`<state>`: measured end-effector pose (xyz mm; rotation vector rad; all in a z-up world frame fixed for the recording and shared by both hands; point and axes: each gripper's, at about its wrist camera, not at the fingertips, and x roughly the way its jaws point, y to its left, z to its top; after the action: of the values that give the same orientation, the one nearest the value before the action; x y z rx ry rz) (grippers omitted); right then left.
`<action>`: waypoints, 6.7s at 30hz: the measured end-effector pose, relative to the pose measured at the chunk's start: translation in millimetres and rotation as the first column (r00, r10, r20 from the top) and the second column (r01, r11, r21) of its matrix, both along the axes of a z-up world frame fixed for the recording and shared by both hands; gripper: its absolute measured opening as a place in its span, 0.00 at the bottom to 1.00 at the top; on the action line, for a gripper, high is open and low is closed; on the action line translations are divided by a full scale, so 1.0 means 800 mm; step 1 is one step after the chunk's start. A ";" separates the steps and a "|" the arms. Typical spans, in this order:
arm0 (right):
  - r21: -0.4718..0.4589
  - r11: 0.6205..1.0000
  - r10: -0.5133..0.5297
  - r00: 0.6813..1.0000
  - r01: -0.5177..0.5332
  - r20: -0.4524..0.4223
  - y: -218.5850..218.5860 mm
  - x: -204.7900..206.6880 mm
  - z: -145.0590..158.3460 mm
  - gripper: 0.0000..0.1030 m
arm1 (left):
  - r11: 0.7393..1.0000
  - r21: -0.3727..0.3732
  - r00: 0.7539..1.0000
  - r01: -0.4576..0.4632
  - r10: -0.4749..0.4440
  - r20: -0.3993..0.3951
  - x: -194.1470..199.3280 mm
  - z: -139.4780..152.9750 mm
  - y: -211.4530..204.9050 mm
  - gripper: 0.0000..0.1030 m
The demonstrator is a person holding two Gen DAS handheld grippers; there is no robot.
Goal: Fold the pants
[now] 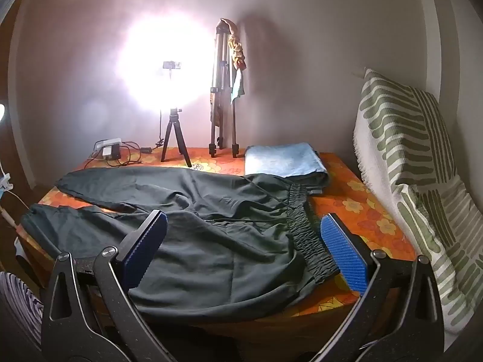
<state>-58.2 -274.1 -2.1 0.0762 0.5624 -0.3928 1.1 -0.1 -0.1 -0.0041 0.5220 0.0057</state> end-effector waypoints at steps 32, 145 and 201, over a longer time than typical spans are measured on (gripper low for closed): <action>0.010 1.000 -0.004 1.000 0.004 -0.002 -0.014 -0.002 -0.005 1.00 | 1.000 -0.010 0.999 0.002 -0.002 0.040 -0.003 0.000 -0.011 1.00; 0.141 0.572 0.765 0.463 -0.808 -0.449 0.147 0.077 -0.186 0.71 | 0.976 -0.118 0.931 -0.182 0.132 -0.339 0.193 -0.176 0.158 0.61; -0.042 0.677 0.639 0.615 -0.735 -0.462 0.137 0.181 -0.143 0.05 | 0.926 -0.159 0.877 -0.342 0.254 -0.407 0.302 -0.236 0.282 0.08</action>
<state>86.7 -164.4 -116.6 -0.4636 0.9146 0.3187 242.4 225.2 -189.2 -0.3150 0.9068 0.2569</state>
